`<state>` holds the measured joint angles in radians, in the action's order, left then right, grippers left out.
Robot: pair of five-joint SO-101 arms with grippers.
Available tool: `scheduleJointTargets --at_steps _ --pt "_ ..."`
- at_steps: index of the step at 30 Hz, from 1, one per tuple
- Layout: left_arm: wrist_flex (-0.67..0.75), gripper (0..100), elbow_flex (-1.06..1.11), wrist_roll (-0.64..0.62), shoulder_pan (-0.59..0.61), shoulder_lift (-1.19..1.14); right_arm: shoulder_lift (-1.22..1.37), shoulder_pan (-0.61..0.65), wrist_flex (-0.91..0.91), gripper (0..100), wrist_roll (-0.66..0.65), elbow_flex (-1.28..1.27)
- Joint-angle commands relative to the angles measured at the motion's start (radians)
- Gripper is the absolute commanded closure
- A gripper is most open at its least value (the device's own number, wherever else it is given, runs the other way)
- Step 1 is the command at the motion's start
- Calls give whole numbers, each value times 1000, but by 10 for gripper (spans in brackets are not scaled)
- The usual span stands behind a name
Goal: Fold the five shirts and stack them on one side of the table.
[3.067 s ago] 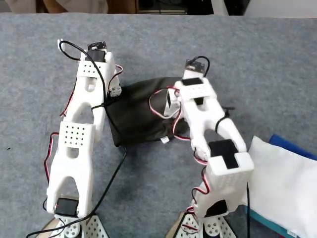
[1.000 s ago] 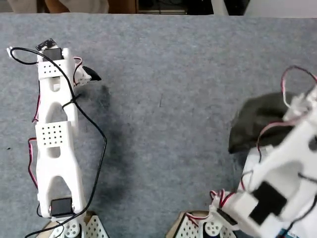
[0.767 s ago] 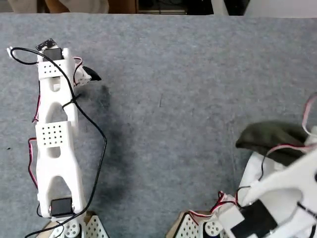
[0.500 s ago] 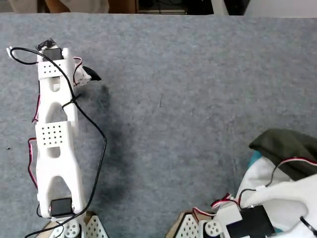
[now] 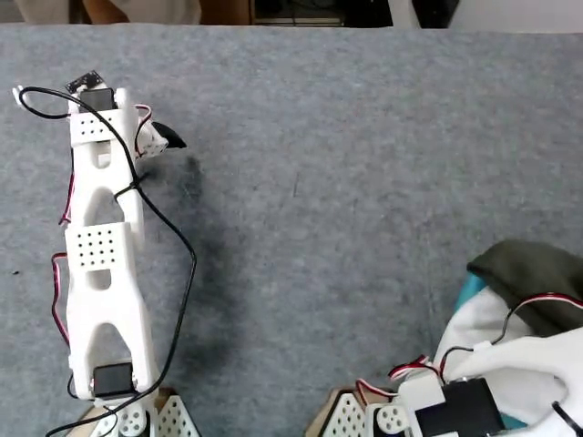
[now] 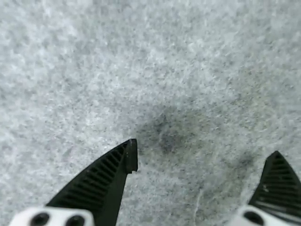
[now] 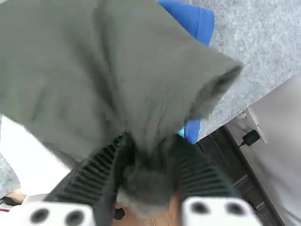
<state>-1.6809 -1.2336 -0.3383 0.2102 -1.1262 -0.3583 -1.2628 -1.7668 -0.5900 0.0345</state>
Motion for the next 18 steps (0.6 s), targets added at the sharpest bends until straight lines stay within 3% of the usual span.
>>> scheduleJointTargets --at_steps 1,4,12,15,18 --pt "9 590 -43 -3 5 15 -51 -22 -18 626 -11 10" --pt "9 590 -43 -3 5 15 -70 -24 -18 550 -11 10" --pt "11 590 -43 -3 3 15 -229 -15 -15 603 -6 2" --pt "11 590 -35 -3 3 13 -274 -2 -15 675 -5 -10" --pt "11 590 -35 -3 3 -1 -315 45 -17 818 -5 -67"
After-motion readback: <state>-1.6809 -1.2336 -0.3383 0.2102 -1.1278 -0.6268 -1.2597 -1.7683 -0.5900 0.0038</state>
